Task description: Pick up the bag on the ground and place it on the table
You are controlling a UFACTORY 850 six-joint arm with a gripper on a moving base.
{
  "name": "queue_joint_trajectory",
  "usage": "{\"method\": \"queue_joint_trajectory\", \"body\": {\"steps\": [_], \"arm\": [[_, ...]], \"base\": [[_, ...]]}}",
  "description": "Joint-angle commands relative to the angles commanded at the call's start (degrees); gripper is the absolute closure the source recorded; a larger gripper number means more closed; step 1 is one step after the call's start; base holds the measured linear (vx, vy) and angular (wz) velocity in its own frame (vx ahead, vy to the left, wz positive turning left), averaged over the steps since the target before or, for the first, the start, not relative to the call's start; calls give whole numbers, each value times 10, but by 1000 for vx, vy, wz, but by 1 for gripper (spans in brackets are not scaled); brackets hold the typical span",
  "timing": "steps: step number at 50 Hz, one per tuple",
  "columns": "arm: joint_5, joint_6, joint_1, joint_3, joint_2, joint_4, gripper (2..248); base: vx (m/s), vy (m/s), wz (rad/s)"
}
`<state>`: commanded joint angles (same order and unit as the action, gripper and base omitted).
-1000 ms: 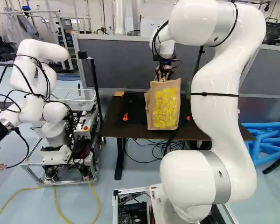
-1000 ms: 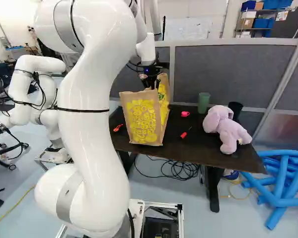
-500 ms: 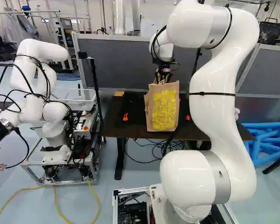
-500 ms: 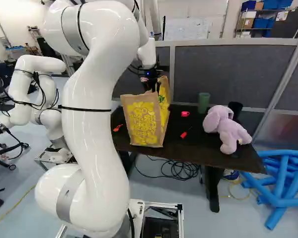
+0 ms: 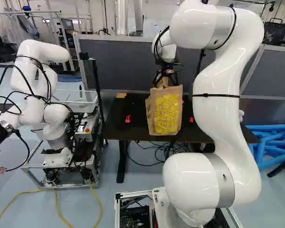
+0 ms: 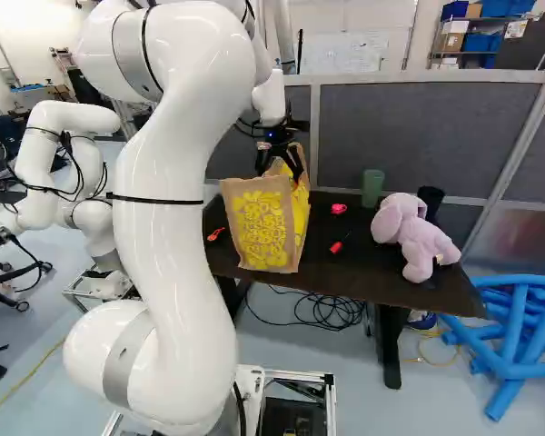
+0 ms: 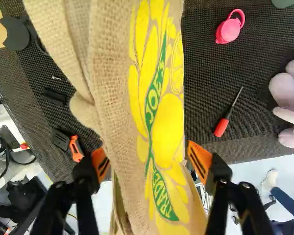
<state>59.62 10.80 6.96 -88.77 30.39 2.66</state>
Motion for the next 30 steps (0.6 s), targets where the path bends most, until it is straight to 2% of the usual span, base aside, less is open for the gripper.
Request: {"method": "queue_joint_trajectory", "body": {"steps": [1, 6, 7, 30], "arm": [[0, 0, 0, 0, 0, 0, 28], [0, 0, 0, 0, 0, 0, 28], [0, 0, 0, 0, 0, 0, 3], [2, 0, 0, 3, -17, 0, 3]], "base": [[0, 0, 0], [0, 0, 0], [0, 0, 0], [0, 0, 0]]}}
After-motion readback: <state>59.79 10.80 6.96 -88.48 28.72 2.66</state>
